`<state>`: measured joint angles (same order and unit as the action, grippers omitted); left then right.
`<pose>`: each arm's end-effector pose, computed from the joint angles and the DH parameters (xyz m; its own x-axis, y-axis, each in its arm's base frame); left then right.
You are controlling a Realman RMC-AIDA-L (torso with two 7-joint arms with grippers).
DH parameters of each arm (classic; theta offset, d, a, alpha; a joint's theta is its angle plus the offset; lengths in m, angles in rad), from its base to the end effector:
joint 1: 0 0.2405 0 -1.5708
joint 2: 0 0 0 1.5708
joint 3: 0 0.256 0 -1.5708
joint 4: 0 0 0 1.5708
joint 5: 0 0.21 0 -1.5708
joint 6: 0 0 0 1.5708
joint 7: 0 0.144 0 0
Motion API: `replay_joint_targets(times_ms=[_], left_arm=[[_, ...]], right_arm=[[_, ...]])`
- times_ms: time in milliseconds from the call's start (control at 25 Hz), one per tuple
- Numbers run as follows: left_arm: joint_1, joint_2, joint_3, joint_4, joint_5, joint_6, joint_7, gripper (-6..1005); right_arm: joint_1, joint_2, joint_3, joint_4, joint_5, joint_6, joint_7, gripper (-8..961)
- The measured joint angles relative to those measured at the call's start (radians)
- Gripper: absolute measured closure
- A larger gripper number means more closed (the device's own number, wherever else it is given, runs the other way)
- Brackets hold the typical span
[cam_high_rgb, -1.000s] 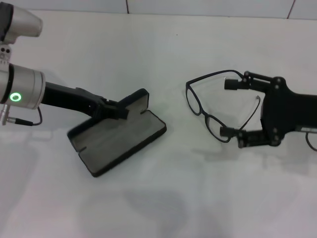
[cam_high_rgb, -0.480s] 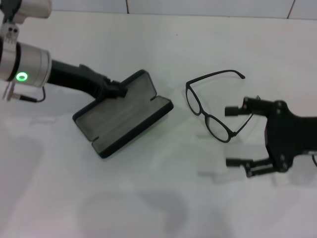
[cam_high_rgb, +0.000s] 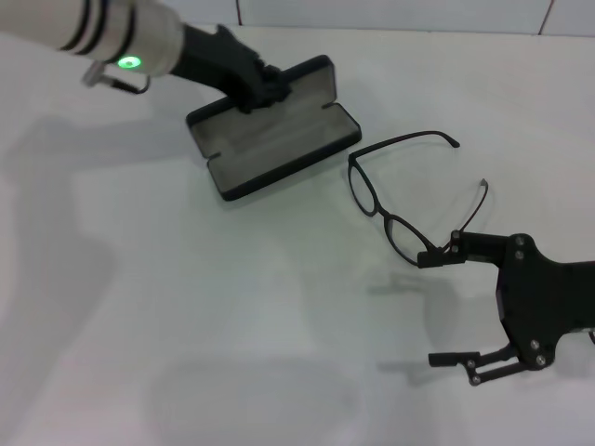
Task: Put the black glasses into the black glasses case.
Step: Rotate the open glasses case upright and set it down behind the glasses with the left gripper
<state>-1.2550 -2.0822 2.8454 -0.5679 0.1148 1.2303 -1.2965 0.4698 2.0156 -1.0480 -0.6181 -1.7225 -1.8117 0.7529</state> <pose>-0.1720 0.4549 -0.0097 0.9766 0.2118 0.0382 0.2097 -0.8970 -0.3892 0.2370 0.2799 -0.0065 0.7864 0.2807 -0.5502 0.2322 -0.9598 -0.1578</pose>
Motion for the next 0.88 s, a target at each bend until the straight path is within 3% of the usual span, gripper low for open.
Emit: replay_joint_targets(times_ms=[360,880], left_arm=[[-0.112,-0.007,0.000,0.232,0.140,-0.281,0.101,803],[-0.145,-0.010,0.000,0.318,0.201,-0.247,0.108,803]], right_arm=[[-0.049,0.000,0.003,0.000,0.008,0.000,-0.039,80],[-0.069,0.000,0.010,0.000,0.014,-0.012,-0.041,81]])
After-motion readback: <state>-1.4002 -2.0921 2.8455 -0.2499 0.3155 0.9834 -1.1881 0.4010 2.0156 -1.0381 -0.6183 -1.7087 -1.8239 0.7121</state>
